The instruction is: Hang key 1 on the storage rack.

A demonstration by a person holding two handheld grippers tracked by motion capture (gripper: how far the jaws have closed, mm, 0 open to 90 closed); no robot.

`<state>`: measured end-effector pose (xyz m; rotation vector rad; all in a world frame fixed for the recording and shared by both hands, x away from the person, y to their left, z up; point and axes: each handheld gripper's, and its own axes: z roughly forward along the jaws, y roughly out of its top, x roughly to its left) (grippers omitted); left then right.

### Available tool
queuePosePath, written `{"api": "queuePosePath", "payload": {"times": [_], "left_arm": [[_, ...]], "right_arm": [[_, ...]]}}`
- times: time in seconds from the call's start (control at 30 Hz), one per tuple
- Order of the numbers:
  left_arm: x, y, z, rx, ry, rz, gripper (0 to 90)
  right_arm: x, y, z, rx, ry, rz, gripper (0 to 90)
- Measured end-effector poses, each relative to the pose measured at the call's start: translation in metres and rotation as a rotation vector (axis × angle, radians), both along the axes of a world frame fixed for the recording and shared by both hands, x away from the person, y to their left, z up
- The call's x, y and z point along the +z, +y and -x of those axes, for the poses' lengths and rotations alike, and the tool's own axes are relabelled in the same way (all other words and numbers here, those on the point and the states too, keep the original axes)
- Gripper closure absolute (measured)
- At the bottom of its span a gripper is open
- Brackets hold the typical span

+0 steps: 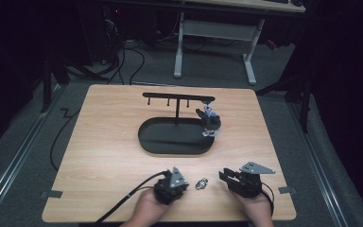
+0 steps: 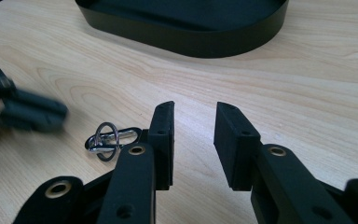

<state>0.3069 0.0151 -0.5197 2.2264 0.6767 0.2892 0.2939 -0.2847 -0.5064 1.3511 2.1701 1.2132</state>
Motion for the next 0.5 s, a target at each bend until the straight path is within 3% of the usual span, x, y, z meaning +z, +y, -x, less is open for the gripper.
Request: {"api": "queuePosePath", "payload": {"times": [0.1,0.13,0.27,0.3,0.33,0.37,0.43,0.5], "left_arm": [[0.001,0.050,-0.006,0.093,-0.017,0.006,78.9],[0.001,0.067,-0.008,0.125,-0.023,0.010,72.7],[0.002,0.132,-0.012,0.240,-0.041,0.017,64.6],[0.000,0.157,-0.006,0.289,-0.052,0.055,61.3],[0.000,0.157,-0.006,0.289,-0.052,0.055,60.7],[-0.001,0.167,-0.001,0.310,-0.051,0.093,60.7],[0.005,0.178,0.002,0.323,-0.045,0.128,61.0],[0.014,0.182,0.003,0.323,-0.100,0.160,58.8]], "right_arm": [[-0.002,0.002,0.000,0.003,0.007,0.007,68.7],[-0.003,0.004,0.000,0.012,0.011,0.016,68.4],[-0.006,0.009,0.000,0.041,0.033,0.040,66.1],[-0.008,0.012,0.000,0.060,0.049,0.055,64.7],[-0.008,0.012,0.000,0.060,0.049,0.055,64.7],[-0.009,0.014,0.000,0.074,0.052,0.057,64.4],[-0.008,0.017,0.002,0.097,0.059,0.059,62.8],[-0.006,0.023,0.003,0.113,0.083,0.050,58.8]]}}
